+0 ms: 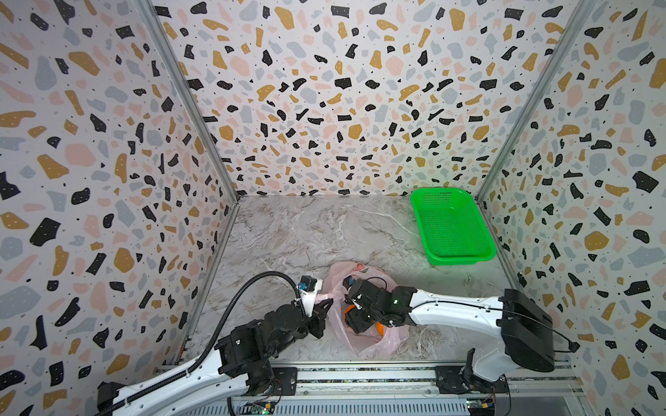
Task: Untie the knot of the plastic bag and take out the fruit
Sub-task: Pick up the fruit from the plastic bag, then place the fruit in the basket.
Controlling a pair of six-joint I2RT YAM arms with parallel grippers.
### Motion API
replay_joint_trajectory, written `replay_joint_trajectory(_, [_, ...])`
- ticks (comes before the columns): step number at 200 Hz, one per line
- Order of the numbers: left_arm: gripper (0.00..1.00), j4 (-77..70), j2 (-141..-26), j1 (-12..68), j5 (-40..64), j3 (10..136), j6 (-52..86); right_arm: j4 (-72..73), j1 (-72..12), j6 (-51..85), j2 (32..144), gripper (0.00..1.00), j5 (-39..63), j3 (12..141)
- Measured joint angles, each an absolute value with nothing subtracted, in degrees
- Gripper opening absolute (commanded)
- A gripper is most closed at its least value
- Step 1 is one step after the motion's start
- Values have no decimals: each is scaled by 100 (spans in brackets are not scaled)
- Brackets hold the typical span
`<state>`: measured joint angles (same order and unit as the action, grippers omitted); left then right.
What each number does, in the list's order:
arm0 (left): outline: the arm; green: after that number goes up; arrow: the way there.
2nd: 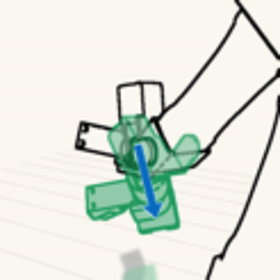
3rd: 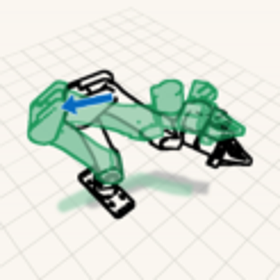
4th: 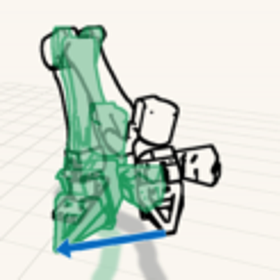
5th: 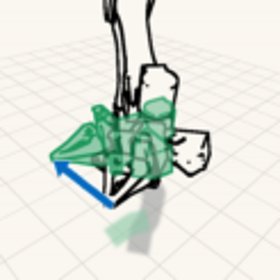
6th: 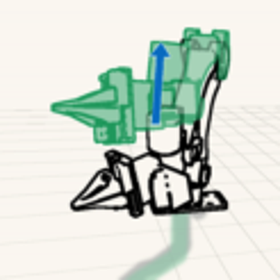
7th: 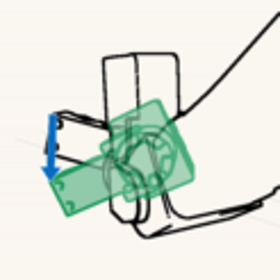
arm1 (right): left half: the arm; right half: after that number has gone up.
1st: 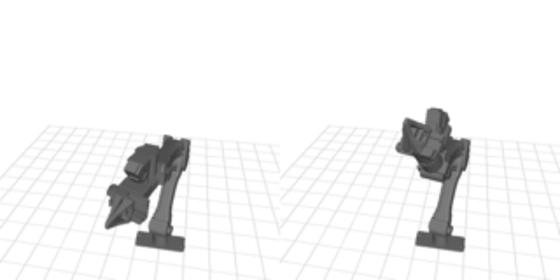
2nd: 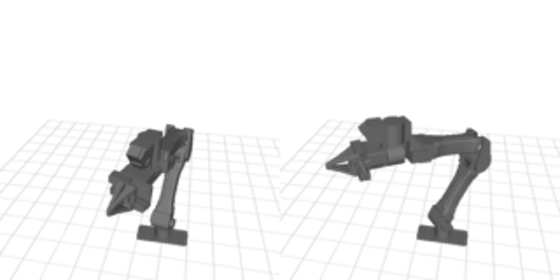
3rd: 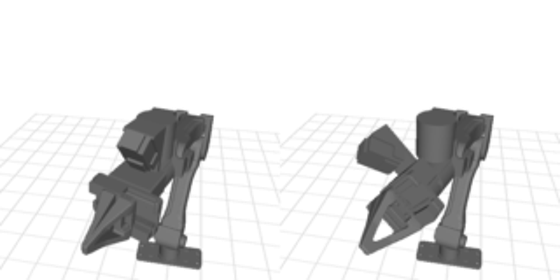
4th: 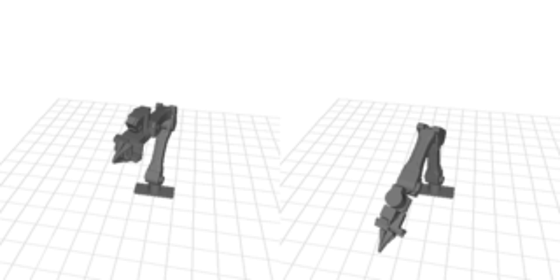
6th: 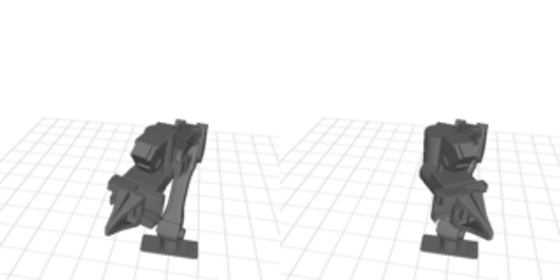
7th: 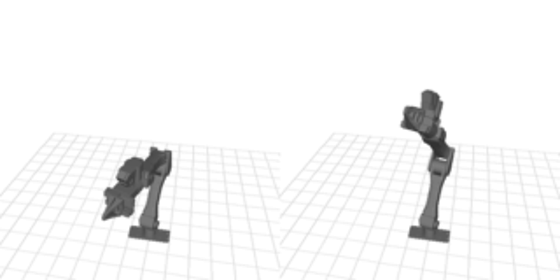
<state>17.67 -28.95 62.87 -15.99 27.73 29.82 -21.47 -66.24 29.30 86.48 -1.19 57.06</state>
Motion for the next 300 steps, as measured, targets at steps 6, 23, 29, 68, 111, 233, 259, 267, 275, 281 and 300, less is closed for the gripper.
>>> replay_joint_trajectory(6, [0, 1767, -2899, 6287, -1599, 2773, 2982, -2182, -6617, 2930, 8517, 60, -108, 5714])
replay_joint_trajectory(23, [0, 1763, -2934, 6287, -1601, 2773, 2980, -2329, -6563, 2930, 8173, 60, -62, 5763])
replay_joint_trajectory(29, [0, 1761, -2958, 6287, -1601, 2773, 2978, -2386, -6543, 2930, 8090, 60, -58, 5782])
replay_joint_trajectory(68, [0, 1747, -3068, 6287, -1597, 2773, 2950, -2714, -6429, 2930, 7612, 60, -1, 5857])
replay_joint_trajectory(111, [0, 1712, -3059, 6287, -1597, 2773, 2930, -2912, -6302, 2921, 7124, 61, -84, 6112])
replay_joint_trajectory(233, [0, 1634, -3055, 6287, -1597, 2773, 2895, -3199, -3754, 2462, 6149, 62, -458, 6685])
replay_joint_trajectory(259, [0, 1629, -3055, 6287, -1597, 2773, 2867, -2989, -2755, 2270, 6208, 62, -357, 6657])
replay_joint_trajectory(267, [0, 1627, -3057, 6287, -1597, 2773, 2853, -2891, -2412, 2202, 6281, 62, -279, 6648])
replay_joint_trajectory(275, [0, 1625, -3059, 6287, -1597, 2773, 2838, -2757, -2099, 2132, 6396, 62, -209, 6639])
replay_joint_trajectory(281, [0, 1625, -3061, 6287, -1599, 2773, 2827, -2663, -1887, 2086, 6497, 62, -167, 6630])
replay_joint_trajectory(300, [0, 1625, -3070, 6287, -1614, 2773, 2805, -2283, -1291, 1942, 6917, 62, -60, 6528])
